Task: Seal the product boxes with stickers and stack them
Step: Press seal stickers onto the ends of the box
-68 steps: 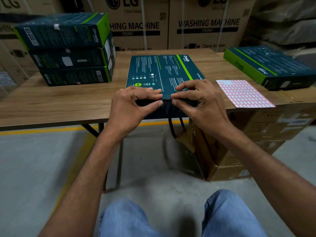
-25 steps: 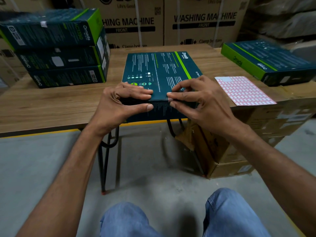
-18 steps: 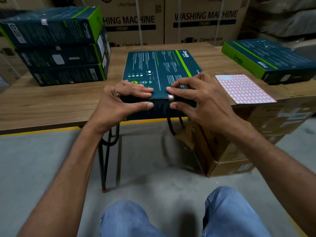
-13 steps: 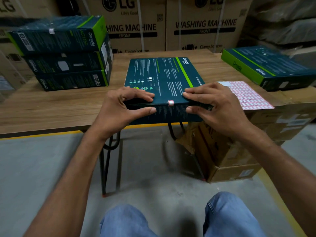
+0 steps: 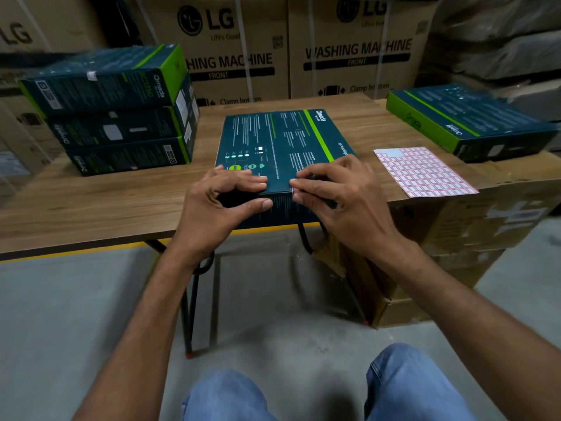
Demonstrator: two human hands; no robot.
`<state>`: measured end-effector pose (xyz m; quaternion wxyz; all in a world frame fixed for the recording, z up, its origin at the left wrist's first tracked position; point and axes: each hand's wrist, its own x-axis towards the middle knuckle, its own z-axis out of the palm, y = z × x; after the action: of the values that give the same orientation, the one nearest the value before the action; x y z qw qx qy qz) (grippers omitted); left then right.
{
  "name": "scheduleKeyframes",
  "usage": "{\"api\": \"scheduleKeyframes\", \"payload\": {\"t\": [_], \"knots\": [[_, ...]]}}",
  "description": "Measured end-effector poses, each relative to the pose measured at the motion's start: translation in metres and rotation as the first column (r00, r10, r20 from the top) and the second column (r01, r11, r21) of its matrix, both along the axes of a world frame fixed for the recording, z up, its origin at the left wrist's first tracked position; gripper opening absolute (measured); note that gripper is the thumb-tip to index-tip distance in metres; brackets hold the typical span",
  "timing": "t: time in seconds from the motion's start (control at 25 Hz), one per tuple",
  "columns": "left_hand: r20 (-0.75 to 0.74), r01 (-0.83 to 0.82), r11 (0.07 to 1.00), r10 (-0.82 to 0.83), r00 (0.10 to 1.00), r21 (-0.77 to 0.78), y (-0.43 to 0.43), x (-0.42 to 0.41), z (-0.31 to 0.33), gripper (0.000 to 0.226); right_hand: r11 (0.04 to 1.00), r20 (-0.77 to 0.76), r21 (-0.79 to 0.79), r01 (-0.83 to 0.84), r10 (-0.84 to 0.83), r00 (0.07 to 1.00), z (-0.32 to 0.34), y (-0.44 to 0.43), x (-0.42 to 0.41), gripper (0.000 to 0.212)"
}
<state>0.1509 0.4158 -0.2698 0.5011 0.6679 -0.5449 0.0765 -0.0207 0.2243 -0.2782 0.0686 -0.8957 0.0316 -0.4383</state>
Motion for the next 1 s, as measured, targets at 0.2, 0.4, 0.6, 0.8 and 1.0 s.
{"api": "scheduleKeyframes", "payload": {"t": [0.2, 0.4, 0.6, 0.8, 1.0], "knots": [[-0.027, 0.013, 1.0, -0.013, 1.0, 0.009, 0.002, -0.001, 0.004, 0.03, 1.0, -0.14, -0.005, -0.003, 0.002, 0.99, 0.006, -0.008, -0.009, 0.044], [-0.032, 0.01, 1.0, -0.01, 0.999, 0.017, 0.004, -0.002, 0.004, 0.03, 1.0, -0.117, -0.004, -0.004, 0.004, 0.993, 0.005, -0.006, -0.007, 0.037], [-0.06, 0.005, 1.0, -0.003, 0.998, 0.03, 0.005, -0.005, 0.007, 0.032, 0.992, -0.046, 0.123, -0.025, 0.031, 0.998, 0.01, -0.005, -0.003, 0.032], [-0.063, -0.006, 0.999, 0.008, 0.998, 0.045, 0.005, -0.004, 0.008, 0.031, 0.999, -0.085, 0.003, -0.049, 0.049, 0.995, 0.014, -0.009, -0.005, 0.03], [-0.113, 0.003, 0.997, 0.005, 0.994, 0.072, 0.009, -0.011, 0.016, 0.025, 0.991, -0.202, 0.134, -0.024, 0.051, 0.978, 0.017, -0.007, -0.019, 0.049]]}}
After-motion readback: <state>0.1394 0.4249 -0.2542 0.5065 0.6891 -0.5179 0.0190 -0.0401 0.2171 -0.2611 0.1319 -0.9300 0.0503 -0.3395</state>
